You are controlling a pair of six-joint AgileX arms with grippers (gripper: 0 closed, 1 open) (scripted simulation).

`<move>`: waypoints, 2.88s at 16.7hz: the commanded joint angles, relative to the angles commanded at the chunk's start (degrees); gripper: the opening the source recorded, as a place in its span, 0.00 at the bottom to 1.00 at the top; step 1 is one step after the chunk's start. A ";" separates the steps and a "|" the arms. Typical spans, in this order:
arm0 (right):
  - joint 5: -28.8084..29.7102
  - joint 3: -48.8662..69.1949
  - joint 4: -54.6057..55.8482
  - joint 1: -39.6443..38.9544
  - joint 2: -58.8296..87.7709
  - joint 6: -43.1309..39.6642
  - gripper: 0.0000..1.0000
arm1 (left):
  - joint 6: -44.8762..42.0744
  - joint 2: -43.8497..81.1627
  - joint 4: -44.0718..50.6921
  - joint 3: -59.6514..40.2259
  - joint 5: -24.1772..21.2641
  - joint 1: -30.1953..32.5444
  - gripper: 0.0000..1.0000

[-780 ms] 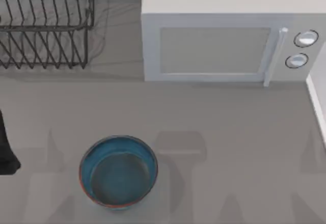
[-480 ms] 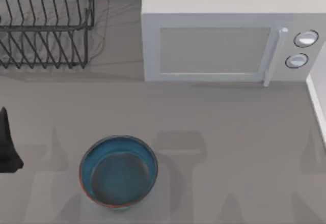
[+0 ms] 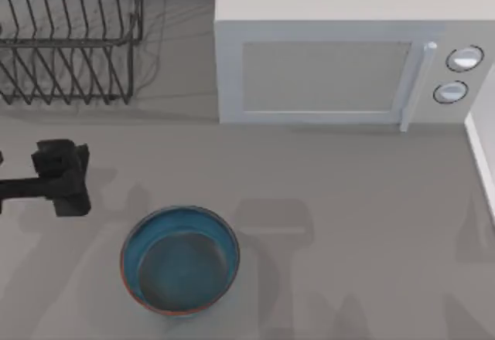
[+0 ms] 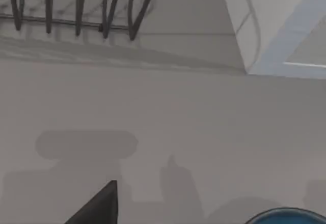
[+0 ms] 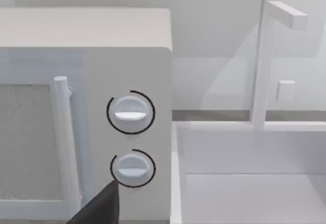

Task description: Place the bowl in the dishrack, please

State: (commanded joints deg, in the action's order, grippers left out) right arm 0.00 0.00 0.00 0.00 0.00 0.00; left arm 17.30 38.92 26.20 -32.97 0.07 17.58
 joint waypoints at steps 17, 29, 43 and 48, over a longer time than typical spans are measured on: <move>0.00 0.00 0.00 0.00 0.00 0.00 1.00 | 28.79 68.65 44.41 -55.27 -0.13 29.92 1.00; 0.00 0.00 0.00 0.00 0.00 0.00 1.00 | 28.56 72.13 31.83 -46.50 -0.14 29.76 1.00; 0.00 0.00 0.00 0.00 0.00 0.00 1.00 | 28.56 74.84 23.09 -40.10 -0.16 29.79 0.62; 0.00 0.00 0.00 0.00 0.00 0.00 1.00 | 28.56 74.84 23.09 -40.10 -0.16 29.79 0.25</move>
State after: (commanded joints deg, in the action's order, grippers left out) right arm 0.00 0.00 0.00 0.00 0.00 0.00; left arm 45.86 113.76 49.30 -73.07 -0.09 47.37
